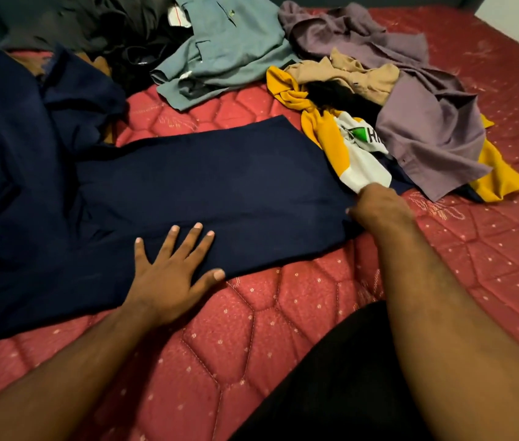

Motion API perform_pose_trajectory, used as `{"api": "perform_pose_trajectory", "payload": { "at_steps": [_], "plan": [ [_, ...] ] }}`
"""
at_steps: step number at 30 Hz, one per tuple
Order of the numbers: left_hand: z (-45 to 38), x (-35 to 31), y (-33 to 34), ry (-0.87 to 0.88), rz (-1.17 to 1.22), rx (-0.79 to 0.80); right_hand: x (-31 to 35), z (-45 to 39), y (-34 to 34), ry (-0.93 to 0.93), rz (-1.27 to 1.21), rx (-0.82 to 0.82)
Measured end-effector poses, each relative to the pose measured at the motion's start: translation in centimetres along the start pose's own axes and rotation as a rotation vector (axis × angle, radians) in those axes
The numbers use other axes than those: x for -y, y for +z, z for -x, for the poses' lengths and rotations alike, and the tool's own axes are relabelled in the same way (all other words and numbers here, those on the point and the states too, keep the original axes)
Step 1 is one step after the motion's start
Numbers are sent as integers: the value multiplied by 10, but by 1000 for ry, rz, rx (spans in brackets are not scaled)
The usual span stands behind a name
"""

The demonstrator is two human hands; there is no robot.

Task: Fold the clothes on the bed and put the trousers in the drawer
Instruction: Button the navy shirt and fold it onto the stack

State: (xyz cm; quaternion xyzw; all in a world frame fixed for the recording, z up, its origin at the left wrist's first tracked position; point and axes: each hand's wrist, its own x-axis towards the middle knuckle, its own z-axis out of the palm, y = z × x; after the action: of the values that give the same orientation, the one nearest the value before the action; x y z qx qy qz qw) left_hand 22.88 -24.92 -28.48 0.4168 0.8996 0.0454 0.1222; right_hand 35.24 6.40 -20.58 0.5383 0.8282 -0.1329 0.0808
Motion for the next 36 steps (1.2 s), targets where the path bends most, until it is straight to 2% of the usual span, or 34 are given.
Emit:
{"api": "perform_pose_trajectory", "payload": {
  "at_steps": [1, 3, 5, 6, 8, 9, 12, 17, 19, 20, 22, 25, 31, 36],
  "plan": [
    [-5, -1, -4, -12, 70, -55, 18, 13, 2, -100, 77, -130],
    [-14, 0, -7, -34, 222, -237, 67, 50, 20, -384, 76, -298],
    [-18, 8, -1, -42, 297, -355, 112, 90, 60, -649, -53, -280],
    [-18, 12, 5, -36, 299, -358, 127, 106, 80, -709, -123, -178],
    [-14, 18, 18, -26, 246, -337, 136, 120, 117, -701, -197, 41],
    [-14, 20, 21, -22, 223, -340, 131, 118, 130, -693, -157, 57],
    [-16, 20, 24, -3, 219, -354, 100, 87, 142, -654, -42, -43],
    [-15, 21, 18, -14, 212, -303, 30, 8, 104, -226, -18, -96],
    [-18, 17, 16, -31, 160, -253, 21, 0, 96, -135, 13, -114],
    [-17, 16, 17, -41, 120, -234, 33, 9, 98, -186, 51, -147],
    [-17, 13, 18, -54, 45, -213, 74, 41, 109, -414, 38, -169],
    [-15, 11, 17, -69, 7, -171, 115, 89, 136, -619, 21, -93],
    [18, 51, 17, -83, 6, -125, 100, 75, 141, -664, 100, -117],
    [87, 132, 13, -257, 8, -138, 99, 74, 142, -661, 127, -100]
  ]
}}
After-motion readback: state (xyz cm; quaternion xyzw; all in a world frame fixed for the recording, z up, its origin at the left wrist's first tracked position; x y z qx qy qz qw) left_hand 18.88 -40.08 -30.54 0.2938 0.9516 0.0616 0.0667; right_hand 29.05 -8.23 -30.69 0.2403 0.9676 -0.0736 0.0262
